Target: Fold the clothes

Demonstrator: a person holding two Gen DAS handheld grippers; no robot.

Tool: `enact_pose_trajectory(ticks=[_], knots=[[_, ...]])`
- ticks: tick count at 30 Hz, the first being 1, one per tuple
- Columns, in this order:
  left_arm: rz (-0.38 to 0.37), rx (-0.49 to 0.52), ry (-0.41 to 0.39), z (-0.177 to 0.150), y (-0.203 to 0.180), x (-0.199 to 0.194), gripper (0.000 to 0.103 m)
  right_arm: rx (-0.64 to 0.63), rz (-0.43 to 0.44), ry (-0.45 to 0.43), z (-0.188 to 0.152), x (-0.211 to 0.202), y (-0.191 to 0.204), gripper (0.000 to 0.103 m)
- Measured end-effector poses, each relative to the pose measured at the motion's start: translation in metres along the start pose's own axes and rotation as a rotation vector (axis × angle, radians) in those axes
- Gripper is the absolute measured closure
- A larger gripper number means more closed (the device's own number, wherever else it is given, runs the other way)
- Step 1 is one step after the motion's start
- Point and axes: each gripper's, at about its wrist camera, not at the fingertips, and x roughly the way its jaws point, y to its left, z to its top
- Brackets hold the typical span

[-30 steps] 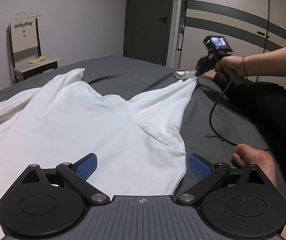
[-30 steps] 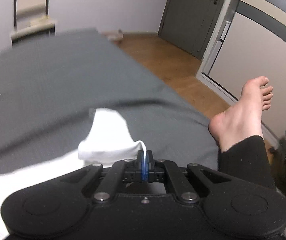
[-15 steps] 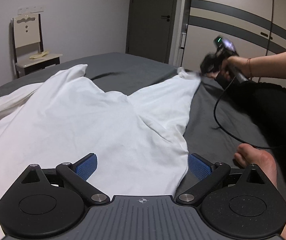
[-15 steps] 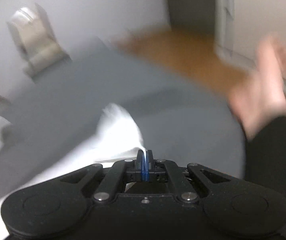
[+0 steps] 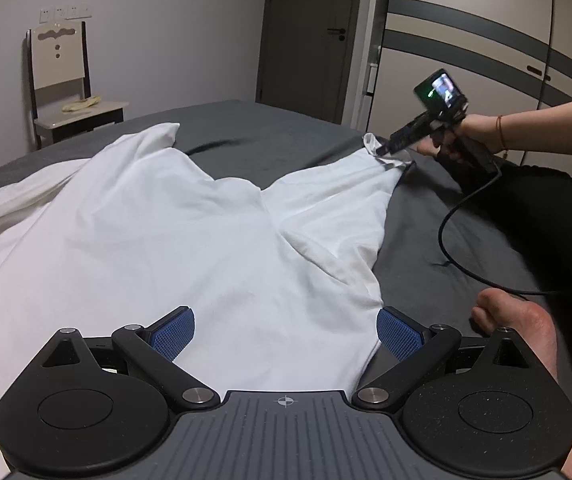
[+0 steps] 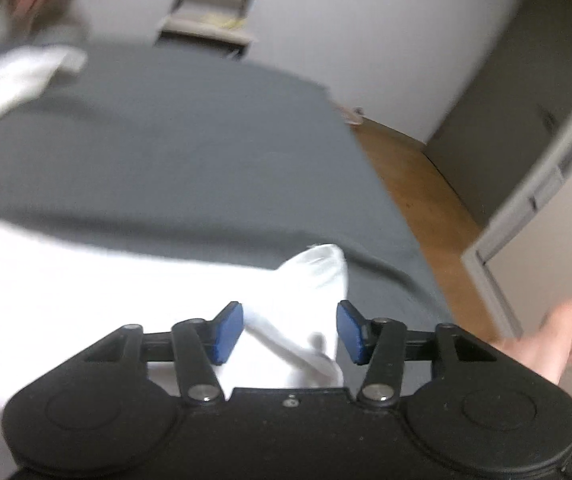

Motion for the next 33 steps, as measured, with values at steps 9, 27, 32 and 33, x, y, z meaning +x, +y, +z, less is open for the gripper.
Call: enact_pose_trajectory(ticks=[9,27,32,33], knots=[[0.007,-0.024,-0.018,0.0,0.005,-0.002,0.004,0.367,-0.021,-0.217,0.029,-0.018,-0.072,0.1],[0.004,-0.052,-0.01,-0.001,0.009,0.002,0.004,0.722,0.029,0.025,-0.006,0.029,-0.115,0.1],[-0.02,-0.098,-0.029,-0.001,0.013,0.002,0.004,0.744,0.005,0.109,-0.011,0.017,-0.111,0.068],[-0.02,-0.106,-0.027,-0.001,0.013,0.003,0.004,0.717,0.013,0.089,-0.007,0.008,-0.109,0.052]])
